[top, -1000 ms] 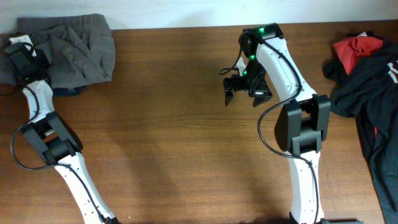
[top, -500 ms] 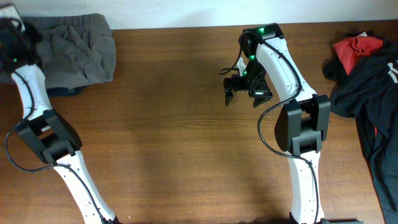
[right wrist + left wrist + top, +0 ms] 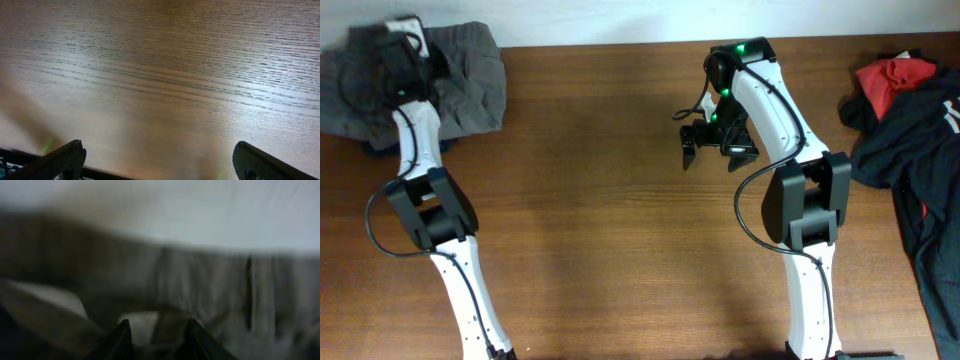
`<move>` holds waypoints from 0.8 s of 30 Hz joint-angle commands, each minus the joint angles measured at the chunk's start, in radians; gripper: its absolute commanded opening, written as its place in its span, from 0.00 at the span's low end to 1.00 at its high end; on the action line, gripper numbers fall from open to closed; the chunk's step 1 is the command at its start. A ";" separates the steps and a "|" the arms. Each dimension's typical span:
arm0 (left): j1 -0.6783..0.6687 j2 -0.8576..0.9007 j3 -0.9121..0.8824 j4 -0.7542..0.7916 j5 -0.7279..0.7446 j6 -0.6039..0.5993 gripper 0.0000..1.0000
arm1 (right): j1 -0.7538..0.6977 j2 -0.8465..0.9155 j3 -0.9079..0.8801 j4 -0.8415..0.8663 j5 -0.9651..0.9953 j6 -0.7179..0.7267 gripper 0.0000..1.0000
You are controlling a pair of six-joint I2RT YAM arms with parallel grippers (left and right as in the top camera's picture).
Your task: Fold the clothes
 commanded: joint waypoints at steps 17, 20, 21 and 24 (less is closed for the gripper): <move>-0.045 -0.141 0.006 -0.038 0.010 -0.006 0.37 | 0.005 0.009 0.000 0.008 0.013 -0.027 0.99; -0.048 -0.134 0.005 -0.098 0.011 -0.006 0.37 | 0.004 0.009 0.000 0.015 0.013 -0.027 0.99; -0.049 -0.129 0.005 -0.120 0.011 -0.006 0.37 | 0.004 0.009 0.000 0.015 0.013 -0.028 0.99; -0.054 -0.110 0.004 -0.165 0.011 -0.006 0.38 | 0.005 0.009 0.000 0.018 0.012 -0.045 0.99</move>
